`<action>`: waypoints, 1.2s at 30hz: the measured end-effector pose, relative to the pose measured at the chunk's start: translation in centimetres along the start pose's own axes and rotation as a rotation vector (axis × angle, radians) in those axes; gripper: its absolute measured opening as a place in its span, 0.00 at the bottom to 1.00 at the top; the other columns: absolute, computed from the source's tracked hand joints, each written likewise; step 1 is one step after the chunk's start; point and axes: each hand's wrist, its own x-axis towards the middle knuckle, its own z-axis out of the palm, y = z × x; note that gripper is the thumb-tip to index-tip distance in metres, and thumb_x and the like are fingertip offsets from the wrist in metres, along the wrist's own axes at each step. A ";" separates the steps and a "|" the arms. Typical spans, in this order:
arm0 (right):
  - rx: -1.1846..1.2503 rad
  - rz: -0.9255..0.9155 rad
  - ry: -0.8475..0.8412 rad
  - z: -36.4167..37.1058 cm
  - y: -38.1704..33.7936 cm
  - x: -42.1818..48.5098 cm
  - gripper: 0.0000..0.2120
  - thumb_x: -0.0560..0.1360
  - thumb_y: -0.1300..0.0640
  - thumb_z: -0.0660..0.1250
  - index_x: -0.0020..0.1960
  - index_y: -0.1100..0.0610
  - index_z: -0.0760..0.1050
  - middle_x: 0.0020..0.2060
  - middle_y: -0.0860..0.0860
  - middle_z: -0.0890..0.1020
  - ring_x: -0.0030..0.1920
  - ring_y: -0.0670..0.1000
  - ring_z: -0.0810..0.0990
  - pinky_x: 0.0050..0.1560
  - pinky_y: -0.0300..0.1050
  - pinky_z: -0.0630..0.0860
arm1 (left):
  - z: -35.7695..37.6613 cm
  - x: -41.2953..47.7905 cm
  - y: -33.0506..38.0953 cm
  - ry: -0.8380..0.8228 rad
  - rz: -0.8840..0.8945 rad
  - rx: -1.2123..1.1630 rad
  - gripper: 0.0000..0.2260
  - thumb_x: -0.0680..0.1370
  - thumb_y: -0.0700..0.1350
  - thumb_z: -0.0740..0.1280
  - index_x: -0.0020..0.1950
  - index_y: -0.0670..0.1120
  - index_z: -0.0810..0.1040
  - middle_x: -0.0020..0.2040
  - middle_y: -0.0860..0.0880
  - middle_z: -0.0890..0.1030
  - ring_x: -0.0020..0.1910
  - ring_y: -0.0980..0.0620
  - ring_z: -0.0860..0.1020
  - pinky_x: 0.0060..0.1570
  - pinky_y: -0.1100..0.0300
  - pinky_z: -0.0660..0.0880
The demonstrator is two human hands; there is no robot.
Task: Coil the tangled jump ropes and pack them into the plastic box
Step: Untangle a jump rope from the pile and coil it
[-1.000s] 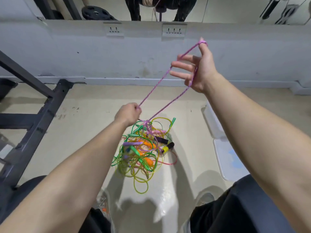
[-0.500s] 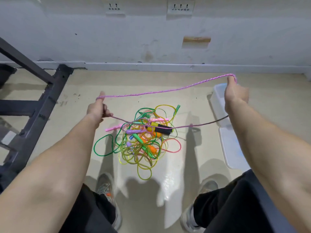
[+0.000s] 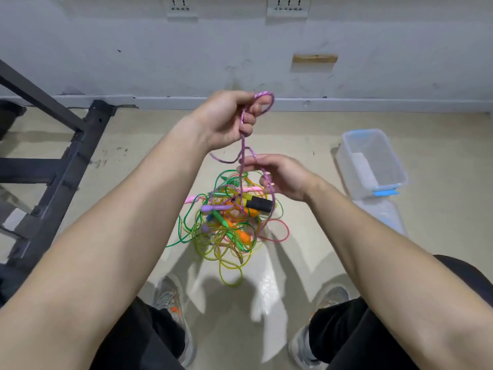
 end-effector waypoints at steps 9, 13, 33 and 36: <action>-0.005 -0.260 0.041 0.7 -0.5 -0.4 0.07 0.82 0.64 0.63 0.49 0.62 0.79 0.33 0.50 0.81 0.26 0.44 0.76 0.28 0.34 0.73 | -4.8 0.6 -5.5 0.668 0.262 0.397 0.15 0.79 0.60 0.57 0.45 0.51 0.73 0.43 0.48 0.80 0.41 0.48 0.78 0.44 0.56 0.74; 0.234 -0.296 0.061 0.9 -2.4 -0.5 0.08 0.83 0.62 0.61 0.49 0.61 0.77 0.33 0.50 0.82 0.28 0.43 0.80 0.30 0.33 0.76 | -5.2 -0.9 -12.9 0.395 0.323 0.535 0.14 0.76 0.62 0.59 0.50 0.53 0.75 0.47 0.50 0.82 0.49 0.51 0.80 0.52 0.57 0.74; 0.028 -0.182 0.270 -0.3 1.6 -0.5 0.13 0.83 0.56 0.58 0.58 0.58 0.80 0.50 0.50 0.86 0.23 0.45 0.64 0.23 0.35 0.60 | -1.7 -1.3 -3.5 0.131 0.160 0.447 0.16 0.86 0.53 0.56 0.46 0.46 0.76 0.37 0.47 0.86 0.32 0.51 0.84 0.28 0.65 0.76; -0.073 -0.249 0.160 1.3 1.7 -0.9 0.11 0.84 0.57 0.58 0.56 0.58 0.80 0.45 0.50 0.86 0.23 0.45 0.65 0.23 0.37 0.62 | -0.1 -1.4 -1.6 0.150 0.222 0.399 0.16 0.85 0.54 0.57 0.47 0.45 0.76 0.37 0.47 0.86 0.31 0.52 0.84 0.27 0.65 0.76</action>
